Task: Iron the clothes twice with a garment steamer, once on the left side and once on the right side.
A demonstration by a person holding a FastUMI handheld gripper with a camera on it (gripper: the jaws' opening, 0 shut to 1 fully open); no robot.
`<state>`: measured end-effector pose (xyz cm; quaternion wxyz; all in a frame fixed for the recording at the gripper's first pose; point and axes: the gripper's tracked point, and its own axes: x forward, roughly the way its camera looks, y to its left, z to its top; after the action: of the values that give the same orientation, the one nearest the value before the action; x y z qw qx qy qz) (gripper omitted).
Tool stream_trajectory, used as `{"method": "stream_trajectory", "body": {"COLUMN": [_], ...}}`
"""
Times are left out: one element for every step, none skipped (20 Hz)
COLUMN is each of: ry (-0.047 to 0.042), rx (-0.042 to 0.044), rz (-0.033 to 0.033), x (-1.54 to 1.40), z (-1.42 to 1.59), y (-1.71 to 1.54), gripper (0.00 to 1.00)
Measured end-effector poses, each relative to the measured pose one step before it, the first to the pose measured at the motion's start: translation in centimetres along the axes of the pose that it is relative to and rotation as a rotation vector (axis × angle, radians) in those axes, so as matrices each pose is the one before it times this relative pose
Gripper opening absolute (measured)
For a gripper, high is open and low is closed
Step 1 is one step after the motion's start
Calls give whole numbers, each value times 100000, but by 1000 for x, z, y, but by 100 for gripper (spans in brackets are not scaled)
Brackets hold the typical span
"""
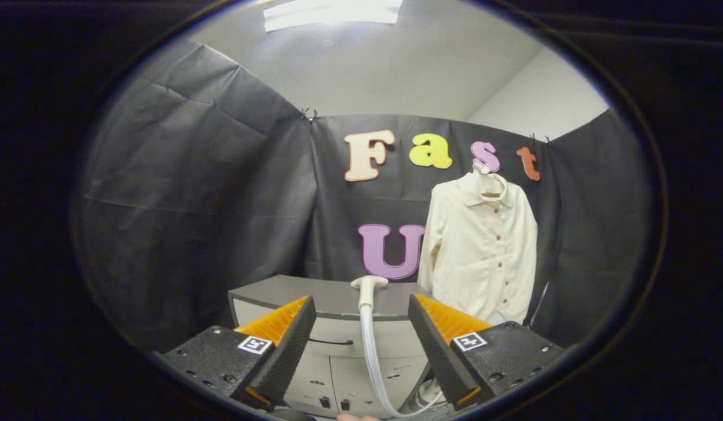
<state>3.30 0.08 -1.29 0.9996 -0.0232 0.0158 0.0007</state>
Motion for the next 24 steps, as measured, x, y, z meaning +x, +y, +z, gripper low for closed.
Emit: {"method": "stream_trajectory", "body": {"ry": [-555, -412, -136, 256, 123, 348, 236, -260, -674, 114, 579, 744, 1101, 856, 201, -126, 193, 1685, 1601, 801, 1101, 1315, 1474, 1194], "rx": [-795, -627, -458, -618, -319, 138, 700, 1050, 851, -20, -842, -1149, -1046, -511, 3, 377, -188, -533, -547, -435, -577, -395, 301, 886], "rz": [-489, -404, 52, -187, -97, 458, 305, -249, -624, -591, 21, 41, -224, 58, 205, 126, 166, -214, 201, -38, -458, -430, -98, 39], "x": [451, 518, 538, 688, 514, 489, 635, 492, 544, 635, 702, 703, 682, 683, 802, 770, 890, 859, 934, 967, 1078, 1054, 969, 893], "z": [8, 50, 2, -274, -89, -143, -145, -4, 120, -175, -277, -397, -421, -396, -224, -214, -335, -580, -524, -311, -228, -404, -379, -392], "y": [-106, 27, 124, 20, 13, 208, 124, -30, -114, -135, 79, 71, -21, 161, 196, 221, 213, -6, 145, 101, -41, -68, 17, 101], "gripper": [96, 97, 97, 96, 96, 97, 97, 97, 97, 96, 96, 96, 96, 97, 96, 96, 96, 96, 96, 96, 95, 95, 95, 95]}}
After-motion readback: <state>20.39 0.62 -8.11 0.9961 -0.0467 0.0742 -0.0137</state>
